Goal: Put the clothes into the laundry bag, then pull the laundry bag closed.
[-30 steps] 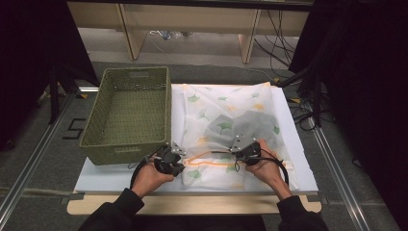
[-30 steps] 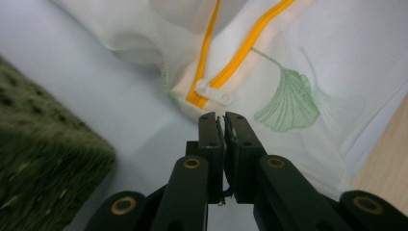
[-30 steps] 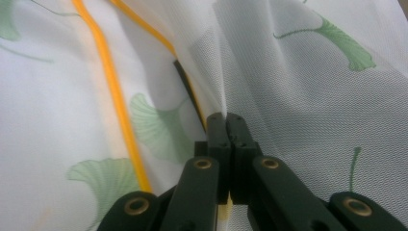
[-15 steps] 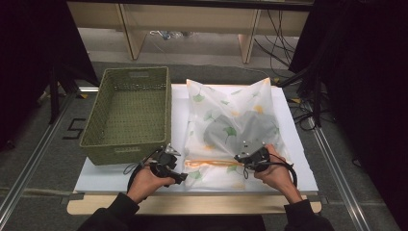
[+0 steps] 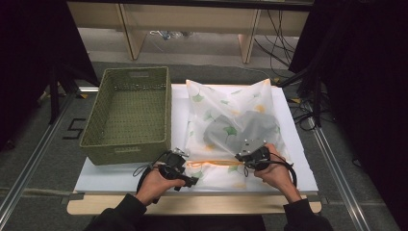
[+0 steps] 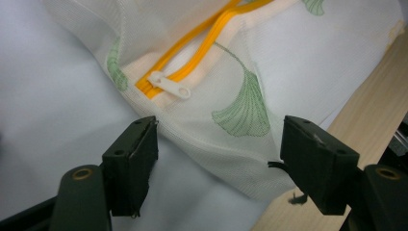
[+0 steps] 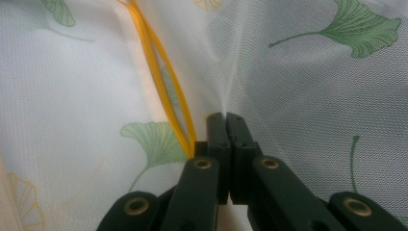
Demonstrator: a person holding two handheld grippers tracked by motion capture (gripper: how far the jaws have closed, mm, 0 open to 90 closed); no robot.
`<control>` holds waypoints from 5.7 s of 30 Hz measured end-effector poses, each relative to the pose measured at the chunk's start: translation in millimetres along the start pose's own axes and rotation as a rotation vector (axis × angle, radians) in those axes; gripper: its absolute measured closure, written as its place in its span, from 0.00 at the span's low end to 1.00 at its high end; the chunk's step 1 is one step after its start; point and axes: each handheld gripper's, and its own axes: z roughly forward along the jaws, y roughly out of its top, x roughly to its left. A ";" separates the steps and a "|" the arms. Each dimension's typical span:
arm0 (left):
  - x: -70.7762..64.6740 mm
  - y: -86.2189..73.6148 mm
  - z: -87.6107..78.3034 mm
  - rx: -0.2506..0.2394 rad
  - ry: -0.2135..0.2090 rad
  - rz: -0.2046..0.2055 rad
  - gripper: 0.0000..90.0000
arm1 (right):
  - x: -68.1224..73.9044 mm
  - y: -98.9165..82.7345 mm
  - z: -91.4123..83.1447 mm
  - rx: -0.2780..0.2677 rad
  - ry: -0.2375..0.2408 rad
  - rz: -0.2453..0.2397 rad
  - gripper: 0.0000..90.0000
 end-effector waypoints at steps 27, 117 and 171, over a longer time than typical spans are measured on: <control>-20.7 1.6 -9.5 -0.156 0.076 0.140 0.96 | 7.0 21.3 17.8 -0.071 -0.065 0.020 0.58; -17.7 -0.9 -8.4 -0.195 0.064 0.155 0.94 | 27.9 46.6 3.7 -0.218 0.037 0.059 0.66; -21.8 2.2 -3.6 -0.204 0.076 0.178 0.78 | 52.6 82.1 40.6 -0.221 0.138 -0.011 0.79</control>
